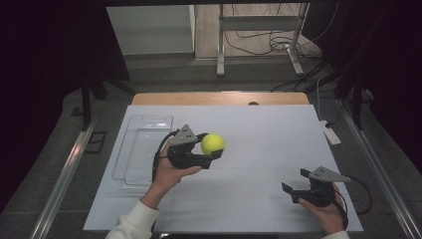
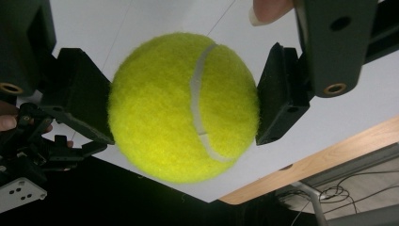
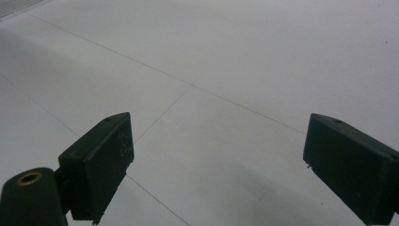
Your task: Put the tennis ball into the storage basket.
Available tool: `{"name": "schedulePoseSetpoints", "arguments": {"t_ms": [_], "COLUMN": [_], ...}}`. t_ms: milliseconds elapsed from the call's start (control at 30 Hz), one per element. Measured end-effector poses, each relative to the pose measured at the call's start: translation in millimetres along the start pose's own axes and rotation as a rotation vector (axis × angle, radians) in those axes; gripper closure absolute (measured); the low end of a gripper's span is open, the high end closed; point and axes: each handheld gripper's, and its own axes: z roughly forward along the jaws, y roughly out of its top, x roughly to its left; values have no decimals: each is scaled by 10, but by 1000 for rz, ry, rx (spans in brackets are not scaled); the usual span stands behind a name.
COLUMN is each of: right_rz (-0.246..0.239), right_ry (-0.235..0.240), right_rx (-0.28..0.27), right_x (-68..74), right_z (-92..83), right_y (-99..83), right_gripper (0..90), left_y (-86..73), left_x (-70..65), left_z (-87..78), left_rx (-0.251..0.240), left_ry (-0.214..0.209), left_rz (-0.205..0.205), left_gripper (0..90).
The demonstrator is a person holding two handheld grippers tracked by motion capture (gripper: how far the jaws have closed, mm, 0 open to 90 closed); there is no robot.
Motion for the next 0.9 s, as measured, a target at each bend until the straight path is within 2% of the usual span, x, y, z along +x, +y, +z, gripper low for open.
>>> {"name": "schedulePoseSetpoints", "arguments": {"t_ms": [567,900], "right_rz": [-12,-17], "right_ry": [30,30], "right_rx": [-22,-28], "right_x": [67,79], "right_z": [6,4], "right_y": [52,65], "right_gripper": [95,94], "left_y": [15,13], "left_x": [102,170], "left_z": [-163,-236], "left_rx": [-33,-45], "left_ry": [48,70], "left_rz": [-15,-26], "left_gripper": [265,265]}}
